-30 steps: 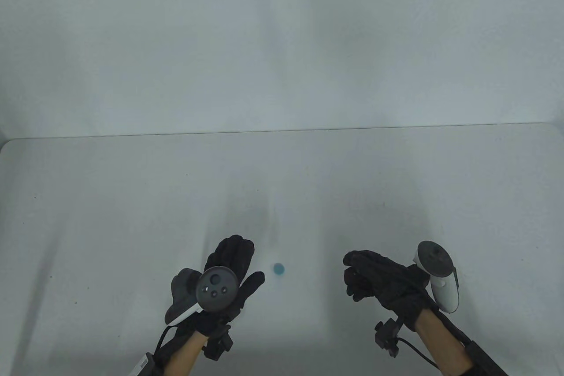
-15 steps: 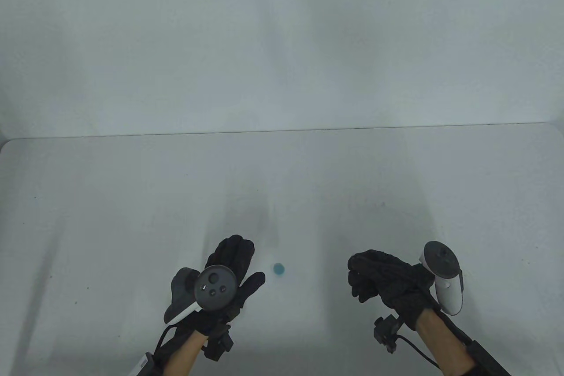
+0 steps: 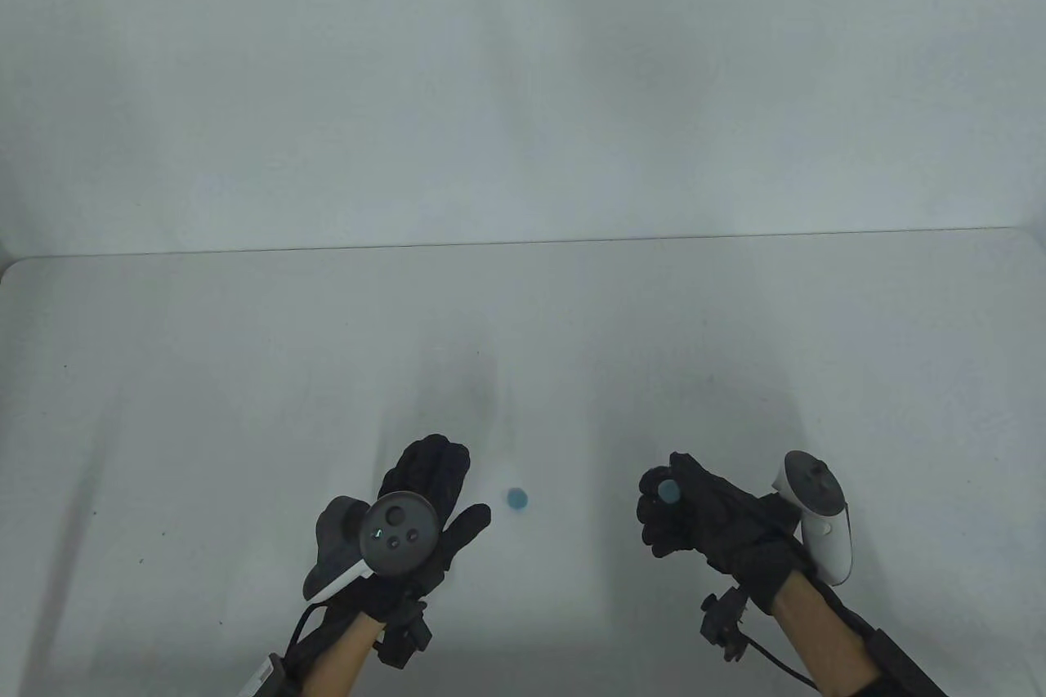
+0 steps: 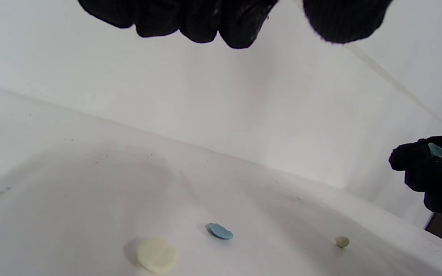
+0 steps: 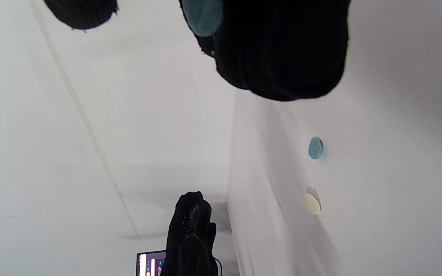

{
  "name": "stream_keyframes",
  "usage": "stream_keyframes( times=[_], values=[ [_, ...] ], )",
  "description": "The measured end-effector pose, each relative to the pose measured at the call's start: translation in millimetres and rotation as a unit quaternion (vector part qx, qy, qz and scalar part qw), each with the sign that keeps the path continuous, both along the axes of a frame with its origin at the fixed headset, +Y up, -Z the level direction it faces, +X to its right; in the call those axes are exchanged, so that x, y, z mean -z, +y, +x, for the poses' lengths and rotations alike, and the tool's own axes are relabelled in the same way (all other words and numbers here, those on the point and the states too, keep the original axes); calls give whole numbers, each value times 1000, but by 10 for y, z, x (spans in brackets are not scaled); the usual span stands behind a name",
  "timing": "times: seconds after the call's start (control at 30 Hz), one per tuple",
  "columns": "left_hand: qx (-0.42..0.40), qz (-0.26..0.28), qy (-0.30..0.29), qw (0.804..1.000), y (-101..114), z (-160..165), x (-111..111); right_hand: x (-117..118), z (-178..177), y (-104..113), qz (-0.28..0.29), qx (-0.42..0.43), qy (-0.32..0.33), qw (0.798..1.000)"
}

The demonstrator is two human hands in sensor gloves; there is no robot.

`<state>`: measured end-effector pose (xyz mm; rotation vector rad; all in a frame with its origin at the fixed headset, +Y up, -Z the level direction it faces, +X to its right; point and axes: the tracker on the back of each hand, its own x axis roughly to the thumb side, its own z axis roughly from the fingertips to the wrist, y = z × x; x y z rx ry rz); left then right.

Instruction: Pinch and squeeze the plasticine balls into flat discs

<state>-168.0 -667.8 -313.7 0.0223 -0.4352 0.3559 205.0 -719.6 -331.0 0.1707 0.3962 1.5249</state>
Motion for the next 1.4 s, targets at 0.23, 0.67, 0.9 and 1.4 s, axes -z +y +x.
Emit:
stream_keyframes(
  times=[0.23, 0.67, 0.9, 1.4],
  values=[
    [3, -3, 0, 1000, -14, 3, 4, 13, 10, 11, -3, -25, -21, 999],
    [6, -3, -5, 1000, -30, 15, 3, 0, -1, 56, 18, -9, 19, 1000],
    [10, -5, -2, 1000, -35, 16, 3, -5, -33, 48, 15, 8, 25, 1000],
    [8, -5, -7, 1000, -38, 28, 2, -8, -28, 148, 22, -8, 1, 1000]
  ],
)
